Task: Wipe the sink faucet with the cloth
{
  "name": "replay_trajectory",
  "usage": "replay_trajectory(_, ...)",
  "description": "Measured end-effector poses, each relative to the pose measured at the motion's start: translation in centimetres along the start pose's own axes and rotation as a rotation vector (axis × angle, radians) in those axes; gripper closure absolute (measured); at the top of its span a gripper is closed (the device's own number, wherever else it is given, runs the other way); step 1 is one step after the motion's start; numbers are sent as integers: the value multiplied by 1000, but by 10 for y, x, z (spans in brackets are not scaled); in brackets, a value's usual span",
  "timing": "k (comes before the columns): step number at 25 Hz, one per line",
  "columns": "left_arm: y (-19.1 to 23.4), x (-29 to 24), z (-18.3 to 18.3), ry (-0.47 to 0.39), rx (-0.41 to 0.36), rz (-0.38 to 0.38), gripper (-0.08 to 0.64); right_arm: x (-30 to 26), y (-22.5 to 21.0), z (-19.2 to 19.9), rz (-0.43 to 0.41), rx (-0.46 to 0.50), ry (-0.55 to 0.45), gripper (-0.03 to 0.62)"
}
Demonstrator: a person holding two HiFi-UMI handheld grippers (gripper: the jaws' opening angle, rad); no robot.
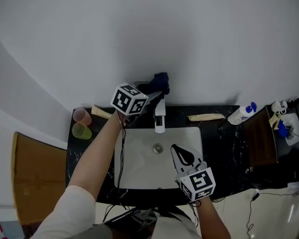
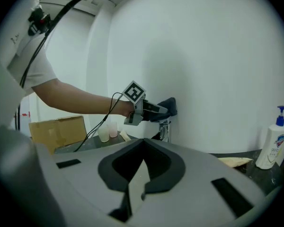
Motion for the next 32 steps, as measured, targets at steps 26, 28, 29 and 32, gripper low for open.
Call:
replay_trajectory(26, -106, 55, 74, 129, -14, 107, 440, 23, -7, 6, 21, -46, -5, 591)
replay_trajectory(28, -94, 46, 71, 140, 8, 82, 440, 26, -9, 7, 29, -48, -2, 591)
replay_trajectory(29, -88, 42, 69, 141, 11, 66, 440, 27, -10, 7, 32, -49, -1, 591)
replay_trajectory(32, -68, 32, 66, 135, 28, -2, 440, 30, -12, 7, 38, -48, 2, 591)
Point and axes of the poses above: the fingertips, and each gripper's own axes: x backward along the fingers, y to its left, z out of its underside, the point moved 6 cm from there along x, backward along the fingers, and after that the axes turned 15 degrees about -y, right-handed, at the moved point
